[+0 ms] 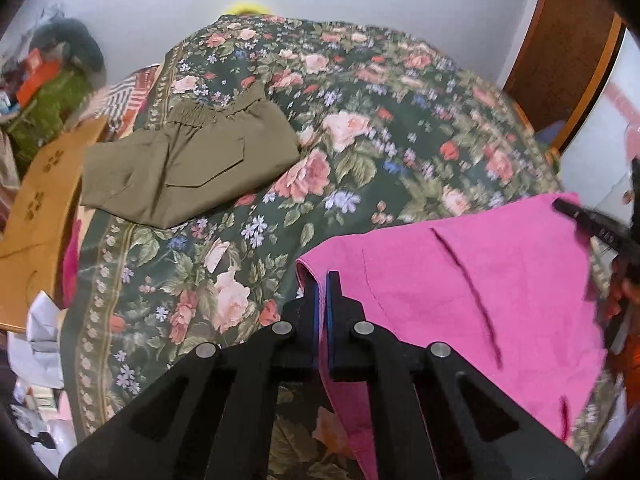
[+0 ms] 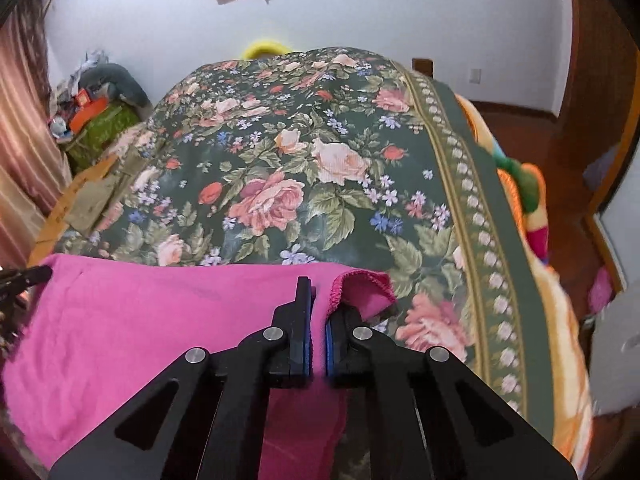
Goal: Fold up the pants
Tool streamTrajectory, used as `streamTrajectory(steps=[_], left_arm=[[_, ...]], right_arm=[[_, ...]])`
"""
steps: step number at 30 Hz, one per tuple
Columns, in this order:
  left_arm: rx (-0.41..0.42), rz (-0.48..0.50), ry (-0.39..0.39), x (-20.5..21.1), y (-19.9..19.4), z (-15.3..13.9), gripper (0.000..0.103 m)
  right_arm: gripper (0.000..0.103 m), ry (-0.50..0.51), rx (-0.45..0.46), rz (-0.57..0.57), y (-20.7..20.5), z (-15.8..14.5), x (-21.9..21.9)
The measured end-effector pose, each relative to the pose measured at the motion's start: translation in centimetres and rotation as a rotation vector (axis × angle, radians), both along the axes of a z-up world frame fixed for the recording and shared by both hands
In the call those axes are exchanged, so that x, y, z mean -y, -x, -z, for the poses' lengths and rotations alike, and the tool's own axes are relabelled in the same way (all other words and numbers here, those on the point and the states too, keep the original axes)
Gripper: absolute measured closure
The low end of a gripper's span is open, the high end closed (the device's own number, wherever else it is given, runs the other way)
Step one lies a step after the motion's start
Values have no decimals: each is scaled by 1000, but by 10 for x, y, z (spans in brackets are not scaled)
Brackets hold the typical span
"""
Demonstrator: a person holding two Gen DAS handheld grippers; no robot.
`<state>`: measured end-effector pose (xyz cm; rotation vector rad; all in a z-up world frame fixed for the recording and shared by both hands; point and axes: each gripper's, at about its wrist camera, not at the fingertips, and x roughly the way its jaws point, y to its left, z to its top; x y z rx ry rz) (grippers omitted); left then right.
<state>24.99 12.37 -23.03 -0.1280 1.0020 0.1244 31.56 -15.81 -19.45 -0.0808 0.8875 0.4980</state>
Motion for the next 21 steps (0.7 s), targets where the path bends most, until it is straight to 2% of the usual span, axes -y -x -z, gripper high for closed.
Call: streamTrajectory(steps=[3,5,10,11,13,14,17,21], left_arm=[[-40,1,-36,5,-4,13,98],[-43,6,-45,3,-3,8,96],[-29,19,-61,-1,6,-16,96],[-18,18,-67,-1,7,-22,96],[11,32,-67,2,9,-38,96],[18,45,-56,5,8,-43,96],[44,88,-13,20,2,-58,91],[24,147,14,44,-13,-54,83]], right_arm=[[99,75,-22,9,-7,14,-6],[99,117,-36,20,-9,17,-6],[89,212,8,48,-2,-8,0],[81,207,18,42,2,-16,2],[51,168,41,24,11,-34,3],[48,144,51,10,16,-41,1],[46,80,59,-60,30,-57,-13],[38,34,-6,-143,37,-48,-44]])
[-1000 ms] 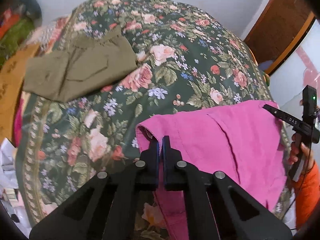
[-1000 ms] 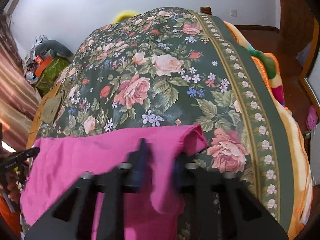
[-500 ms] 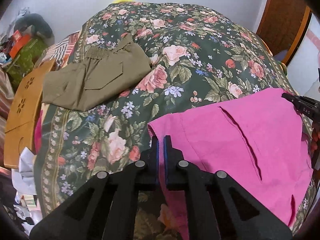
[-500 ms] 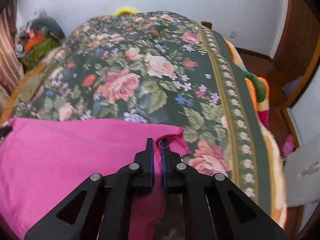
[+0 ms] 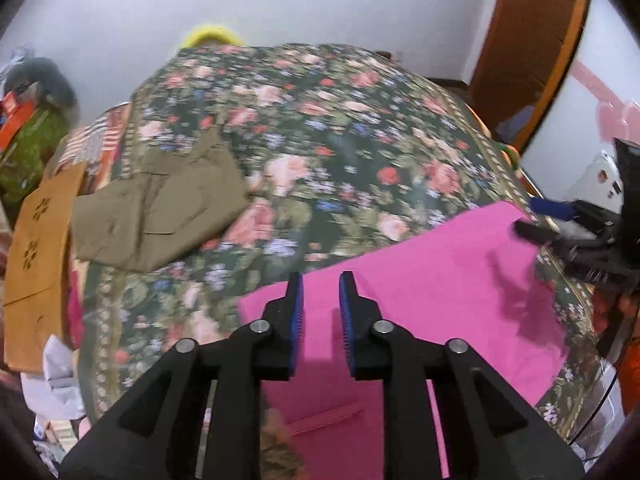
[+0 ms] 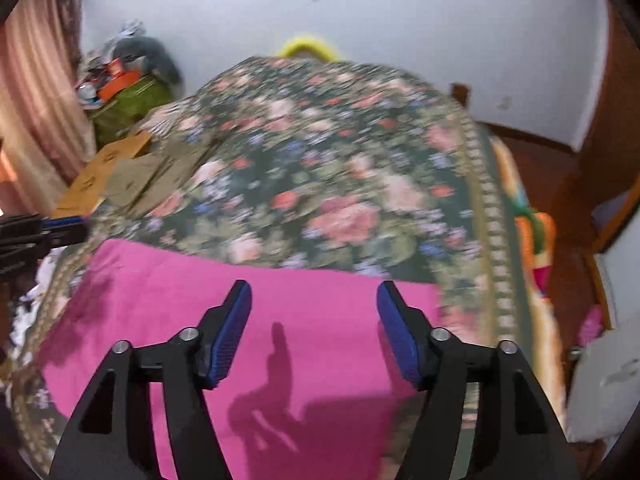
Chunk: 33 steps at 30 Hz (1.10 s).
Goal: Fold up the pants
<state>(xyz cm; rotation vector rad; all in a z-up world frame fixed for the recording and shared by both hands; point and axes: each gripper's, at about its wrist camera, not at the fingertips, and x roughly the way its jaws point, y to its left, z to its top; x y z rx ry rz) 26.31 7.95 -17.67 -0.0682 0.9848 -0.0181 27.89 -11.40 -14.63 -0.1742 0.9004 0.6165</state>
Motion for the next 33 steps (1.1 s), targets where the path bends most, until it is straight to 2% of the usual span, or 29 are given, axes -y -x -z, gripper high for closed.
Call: streamTrajectory(steps=[3,6,7,9,14,16,17,18,22,26,28,31,33], left_arm=[[-63,40,6,16,-9,20,77],[-150,50,-13,23,-13,48,72],[-159,48,-23,25,-10,56,72],[-120,65,-61,29,1,54,70],[-89,91,-136,36,27,48,69],[-77,83,-148,35,39,46,62],[-71,72,-153,33,44,45,55],[-64,55,-150,29,51,45,49],[-59,-1,-68,10,72,41,43],[-59,-36,-18,-3,92,37,38],[-57,-44,-18,-5,102,36,34],[-53,-64,-77,-8,118,37,33],[-51,-80,-58,-14,125,37,32]], right_arm=[[38,39,-63,-42,6,27,-20],[38,92,-170,-57,9,60,-25],[38,102,-155,-66,15,62,-23],[38,139,-115,-102,32,60,-19],[38,118,-128,-101,63,60,10],[38,84,-165,-70,66,58,23],[38,69,-186,-53,68,59,30],[38,59,-194,-42,70,59,34],[37,12,-223,16,80,59,53],[37,-9,-239,62,92,59,70],[36,-27,-243,76,95,61,78],[36,-12,-231,97,103,61,85],[36,1,-223,114,106,60,89]])
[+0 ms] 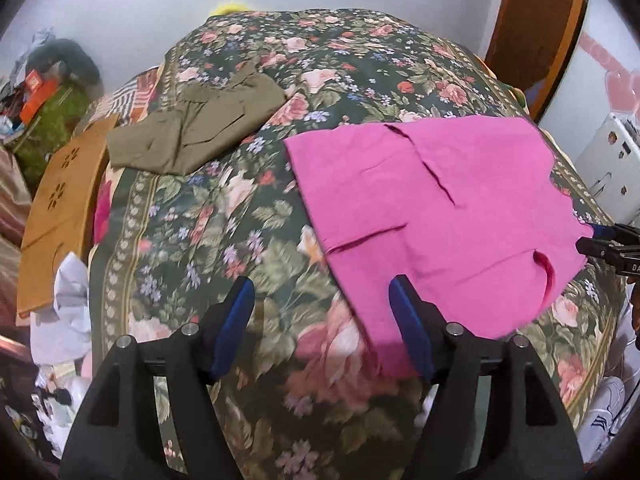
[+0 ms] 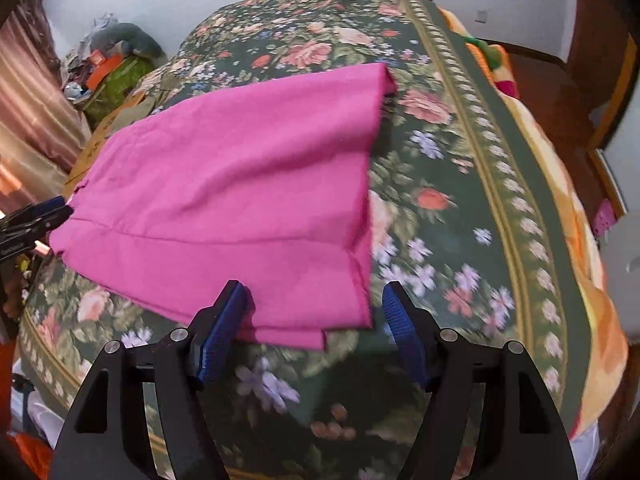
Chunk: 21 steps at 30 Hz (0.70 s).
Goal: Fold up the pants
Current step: 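Fold the pink trousers over again with the left gripper and release both grippers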
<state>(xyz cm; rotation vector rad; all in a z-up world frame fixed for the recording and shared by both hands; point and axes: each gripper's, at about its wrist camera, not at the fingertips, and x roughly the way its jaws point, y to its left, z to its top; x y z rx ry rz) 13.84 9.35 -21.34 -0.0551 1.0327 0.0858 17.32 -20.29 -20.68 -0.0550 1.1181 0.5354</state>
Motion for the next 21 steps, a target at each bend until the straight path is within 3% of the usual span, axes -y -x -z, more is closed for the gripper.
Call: streamTrajectory(steps=[8,10,15,21], left_arm=[[11,-78,18,-9,11,-20,33],[24,-91,83,-11,14,-28,33],[15,-124,328,-12,23,-34,32],[-56,-135,470,0,31,-21,33]], right_arm=[[36,70,75,-8,10,-25,-5],[35,49,109,-30,13,-38,-14],[35,-21,164,-87,17,-56,-43],[35,-54,164,-142,20,-45,-81]])
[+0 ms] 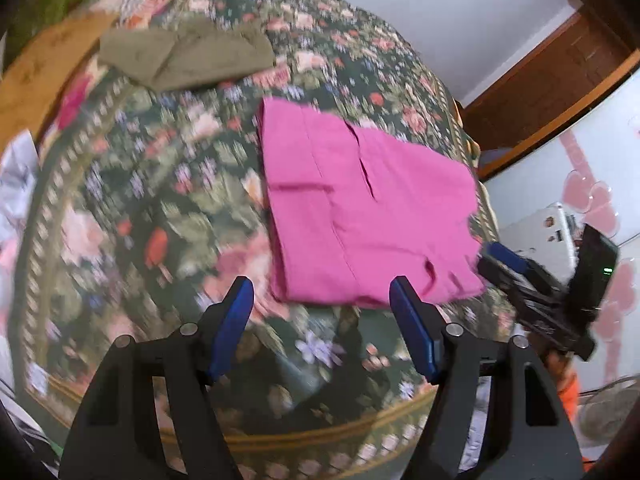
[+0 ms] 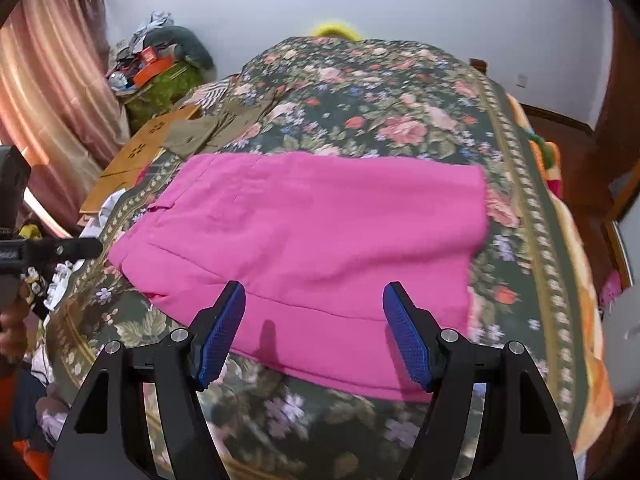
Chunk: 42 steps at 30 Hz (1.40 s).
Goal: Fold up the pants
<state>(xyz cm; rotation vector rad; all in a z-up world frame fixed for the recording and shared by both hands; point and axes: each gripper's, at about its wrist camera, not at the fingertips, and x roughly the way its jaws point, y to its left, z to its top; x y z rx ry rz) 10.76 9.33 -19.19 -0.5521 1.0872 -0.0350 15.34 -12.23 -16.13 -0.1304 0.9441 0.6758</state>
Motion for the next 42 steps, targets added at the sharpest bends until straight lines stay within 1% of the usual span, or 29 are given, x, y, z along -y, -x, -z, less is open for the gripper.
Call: streamTrajectory(steps=[3,4,5,7,10,13,15,16,17,18,19,21,23,27,30,32,33,34,35,37,39,42], left_arm=[[-38,22,112,7,3,11,33],[-53,25,187,8,2,18,33],[-52,17,210,7,2,20,33],[-51,3,244,5,-3,23,33],[-57,-34,297,1,-12,32,33],[-54,-65,313,-2,-23,40,33],[-53,-106,303,-3,-29,41,34],[-55,-130,279,-1,-33,41,35],[-56,-139,244,1,-36,39,44],[-58,-149,195,3,-40,38,60],[-63,-152,119,7,-44,37,66],[-57,-148,70,11,-47,36,75],[-44,-135,8,17,-50,32,79],[-8,-116,-94,23,-52,24,81],[32,-124,-207,16,-40,12,83],[58,-135,-289,9,-30,5,83],[63,-142,-316,5,-25,3,83],[67,-159,-355,-2,-20,0,83],[66,-170,-377,-8,-16,-1,84],[64,-207,-439,-21,-8,-5,85],[72,-224,-488,-30,-1,-10,85],[110,-206,-513,-33,1,-25,85]], right_arm=[[35,-3,-52,-4,-4,17,-8],[35,-3,-79,-1,-7,24,-10],[35,-3,-98,2,-8,30,-10],[35,-13,-122,4,-9,38,-8],[35,-23,-117,-6,-6,36,-6],[34,-40,-131,-10,-6,36,-4],[34,-40,-131,-18,-5,36,-4],[34,-38,-129,-20,-5,37,-4],[34,-36,-126,-22,-5,37,-5],[33,-33,-123,-23,-5,38,-5],[33,-30,-118,-25,-5,38,-6],[34,-31,-115,-25,-4,38,-6],[35,-37,-119,-21,-5,37,-5],[37,-40,-123,-18,-4,36,-1],[37,-38,-120,-23,0,35,2],[38,-42,-114,-30,3,34,5],[38,-42,-108,-32,5,33,5],[38,-30,-101,-26,7,33,6],[38,-16,-97,-20,8,34,6],[38,-15,-98,-14,9,37,8],[38,-13,-79,-7,13,38,9],[35,1,-65,-2,15,38,6]])
